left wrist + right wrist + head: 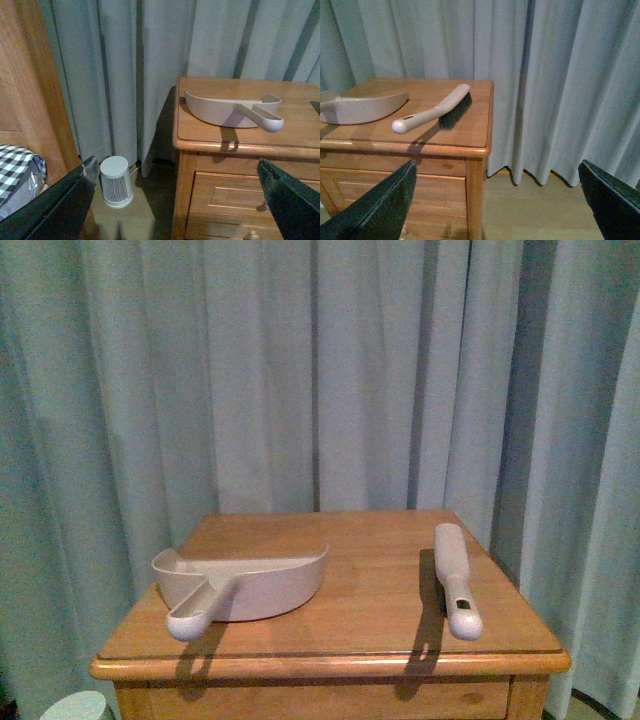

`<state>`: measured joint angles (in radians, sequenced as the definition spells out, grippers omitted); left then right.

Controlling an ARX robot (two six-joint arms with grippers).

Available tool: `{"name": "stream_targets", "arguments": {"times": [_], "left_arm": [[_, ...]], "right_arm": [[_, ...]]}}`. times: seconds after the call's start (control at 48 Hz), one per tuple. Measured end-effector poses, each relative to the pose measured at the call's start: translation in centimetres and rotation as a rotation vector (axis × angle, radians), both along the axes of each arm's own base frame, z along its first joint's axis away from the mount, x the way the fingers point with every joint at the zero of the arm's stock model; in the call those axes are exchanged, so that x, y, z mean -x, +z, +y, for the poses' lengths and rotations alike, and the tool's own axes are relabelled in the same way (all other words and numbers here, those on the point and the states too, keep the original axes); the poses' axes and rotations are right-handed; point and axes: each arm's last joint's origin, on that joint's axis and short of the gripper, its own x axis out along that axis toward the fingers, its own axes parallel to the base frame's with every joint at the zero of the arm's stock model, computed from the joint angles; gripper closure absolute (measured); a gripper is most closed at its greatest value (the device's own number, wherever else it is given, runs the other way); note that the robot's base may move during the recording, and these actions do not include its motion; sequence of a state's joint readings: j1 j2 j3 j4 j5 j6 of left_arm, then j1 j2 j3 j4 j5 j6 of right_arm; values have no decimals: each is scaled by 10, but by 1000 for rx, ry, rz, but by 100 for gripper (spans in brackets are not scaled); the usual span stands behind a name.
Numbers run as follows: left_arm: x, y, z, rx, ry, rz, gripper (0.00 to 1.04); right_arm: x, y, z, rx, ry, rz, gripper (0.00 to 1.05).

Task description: Clean up trash

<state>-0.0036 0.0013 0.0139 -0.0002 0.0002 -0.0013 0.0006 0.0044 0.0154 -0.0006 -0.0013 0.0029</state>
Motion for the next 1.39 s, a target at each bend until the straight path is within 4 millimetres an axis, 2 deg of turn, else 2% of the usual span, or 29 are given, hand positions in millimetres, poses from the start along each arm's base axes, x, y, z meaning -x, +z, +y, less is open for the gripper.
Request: {"name": "stream_targets", "arguments": {"times": [0.333, 0.458, 0.562, 0.708, 0.833, 0.999, 1.041, 1.187, 1.395], "left_arm": [[0, 0, 0, 1, 4, 6, 8], [-3, -7, 1, 7, 23, 300, 8], [-12, -5, 2, -15, 17, 337, 8], [-36, 23, 1, -73, 17, 296, 8], [-66, 53, -8, -143, -17, 273, 8], [-128, 105, -47, -296, -90, 261, 8], [-138, 112, -55, -314, -97, 264, 8], [-177, 130, -87, -358, -141, 291, 8], [-216, 129, -105, -371, -133, 355, 8]], "right_arm": [[0, 0, 0, 0, -1, 0, 7], [0, 0, 0, 0, 0, 0, 7], [0, 0, 0, 0, -1, 0, 7], [0, 0, 0, 0, -1, 0, 7], [0, 0, 0, 0, 0, 0, 7], [0, 0, 0, 0, -1, 0, 7], [0, 0, 0, 0, -1, 0, 7], [0, 0, 0, 0, -1, 0, 7], [0, 0, 0, 0, 0, 0, 7]]}}
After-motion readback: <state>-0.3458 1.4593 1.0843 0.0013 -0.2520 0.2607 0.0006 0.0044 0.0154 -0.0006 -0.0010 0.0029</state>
